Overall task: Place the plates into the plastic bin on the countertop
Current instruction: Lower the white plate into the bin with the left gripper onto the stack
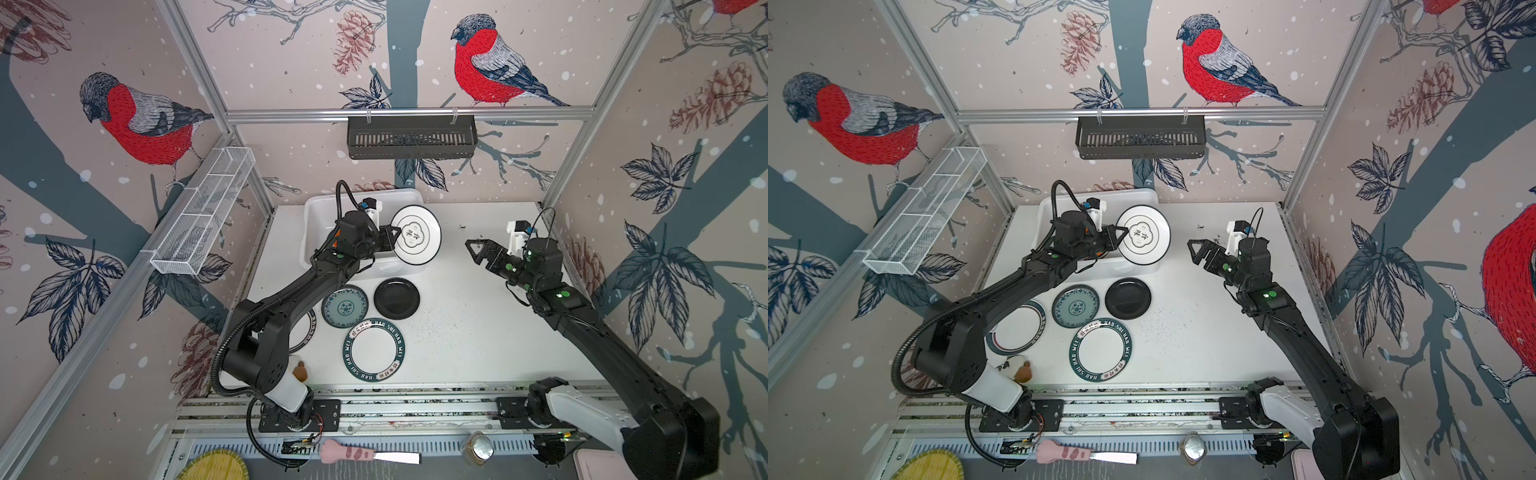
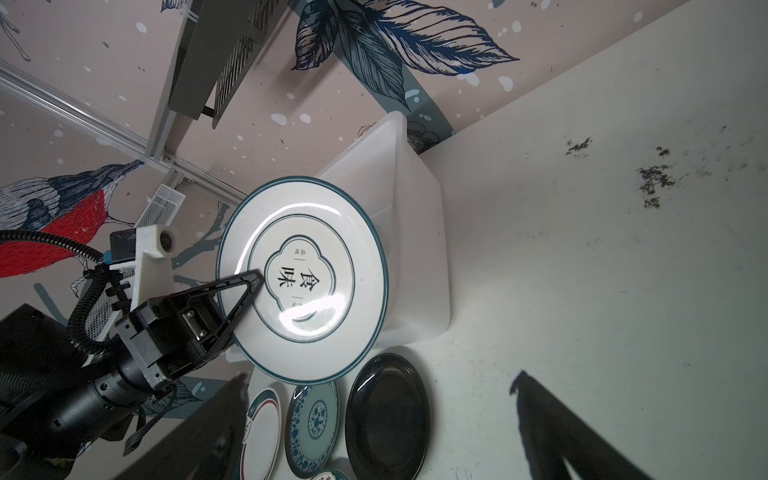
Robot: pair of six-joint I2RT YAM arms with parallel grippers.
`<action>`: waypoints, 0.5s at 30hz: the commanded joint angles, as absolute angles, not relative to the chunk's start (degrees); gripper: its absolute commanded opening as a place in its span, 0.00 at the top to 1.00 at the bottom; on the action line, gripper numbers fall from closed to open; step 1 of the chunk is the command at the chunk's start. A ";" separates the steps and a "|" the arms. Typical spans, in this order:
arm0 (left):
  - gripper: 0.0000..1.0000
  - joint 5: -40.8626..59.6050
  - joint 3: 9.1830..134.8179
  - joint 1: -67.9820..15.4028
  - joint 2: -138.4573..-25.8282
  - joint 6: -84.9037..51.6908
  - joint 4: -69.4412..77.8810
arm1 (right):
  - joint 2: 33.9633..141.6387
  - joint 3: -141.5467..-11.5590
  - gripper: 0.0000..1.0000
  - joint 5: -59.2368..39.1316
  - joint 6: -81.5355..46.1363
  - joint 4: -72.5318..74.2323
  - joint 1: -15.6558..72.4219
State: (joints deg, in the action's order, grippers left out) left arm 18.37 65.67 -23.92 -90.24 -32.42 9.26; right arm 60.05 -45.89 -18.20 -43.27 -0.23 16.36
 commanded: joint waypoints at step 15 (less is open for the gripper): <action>1.00 13.25 63.97 -7.28 -92.26 -29.38 6.07 | 56.39 -41.72 0.00 -15.26 -41.66 0.11 14.95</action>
State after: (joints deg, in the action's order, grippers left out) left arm 13.26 62.92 -8.67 -90.98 -30.00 5.15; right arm 56.84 -42.46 -16.34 -42.02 -1.21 15.16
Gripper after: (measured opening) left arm 0.096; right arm 0.995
